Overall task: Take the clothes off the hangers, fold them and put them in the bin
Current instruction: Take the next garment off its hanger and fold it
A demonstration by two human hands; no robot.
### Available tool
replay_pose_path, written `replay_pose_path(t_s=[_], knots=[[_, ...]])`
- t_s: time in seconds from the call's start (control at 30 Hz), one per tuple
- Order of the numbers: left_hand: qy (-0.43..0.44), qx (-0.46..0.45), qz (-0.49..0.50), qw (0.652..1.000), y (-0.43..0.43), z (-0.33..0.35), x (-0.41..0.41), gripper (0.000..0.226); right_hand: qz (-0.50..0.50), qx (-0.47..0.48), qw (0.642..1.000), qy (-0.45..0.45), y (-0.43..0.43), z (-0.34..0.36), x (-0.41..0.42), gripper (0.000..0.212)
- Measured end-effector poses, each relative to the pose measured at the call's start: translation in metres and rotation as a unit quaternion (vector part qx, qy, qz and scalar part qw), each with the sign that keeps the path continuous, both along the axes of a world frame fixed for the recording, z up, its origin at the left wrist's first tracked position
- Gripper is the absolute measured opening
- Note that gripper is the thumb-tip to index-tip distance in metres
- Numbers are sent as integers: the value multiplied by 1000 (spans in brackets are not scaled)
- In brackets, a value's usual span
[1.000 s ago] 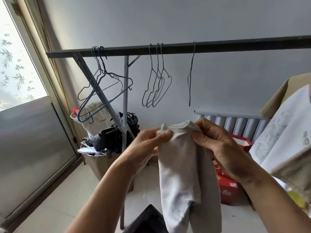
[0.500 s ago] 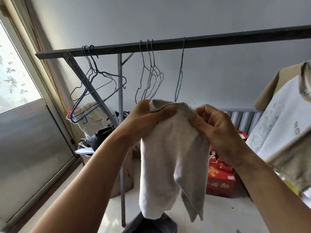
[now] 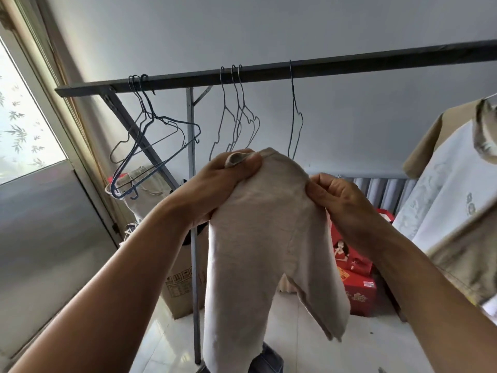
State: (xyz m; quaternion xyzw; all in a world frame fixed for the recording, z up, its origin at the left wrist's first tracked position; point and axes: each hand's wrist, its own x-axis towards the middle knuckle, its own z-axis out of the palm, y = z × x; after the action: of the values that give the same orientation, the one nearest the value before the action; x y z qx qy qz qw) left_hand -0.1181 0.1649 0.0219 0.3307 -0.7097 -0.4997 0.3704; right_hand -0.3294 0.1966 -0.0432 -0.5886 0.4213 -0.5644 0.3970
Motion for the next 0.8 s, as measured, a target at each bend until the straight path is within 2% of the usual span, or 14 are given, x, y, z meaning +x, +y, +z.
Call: replay_pose_path(t_s=[0.07,0.13,0.2,0.27,0.3,0.4,0.53,0.67,0.77,0.8], knots=[[24,12,11,1000,1,-1,-1,27,-2,-15,1000,26,-5,2,5,17],[49,27,20,998,2,-2,-4,28,-27,-28,997,69,-10,3,10,12],[77,42,32,996,5,-1,-8,35,-124,-59,982,127,-11,2,13,12],[100,55,51,992,7,0,-11,35,-214,-104,967,94,-3,4,16,11],[107,57,58,991,9,2,-12,32,-224,-121,965,55,5,5,17,18],[103,58,67,991,10,6,-17,25,-173,-124,976,32,29,6,24,40],[111,71,66,989,13,13,-23,27,-77,-63,993,67,38,-1,30,44],[154,96,63,981,17,18,-29,37,-63,-62,994,66,32,1,28,36],[179,115,67,975,18,22,-29,28,-28,-50,998,27,27,7,19,29],[188,120,68,973,18,23,-28,28,-36,-51,997,39,27,9,17,28]])
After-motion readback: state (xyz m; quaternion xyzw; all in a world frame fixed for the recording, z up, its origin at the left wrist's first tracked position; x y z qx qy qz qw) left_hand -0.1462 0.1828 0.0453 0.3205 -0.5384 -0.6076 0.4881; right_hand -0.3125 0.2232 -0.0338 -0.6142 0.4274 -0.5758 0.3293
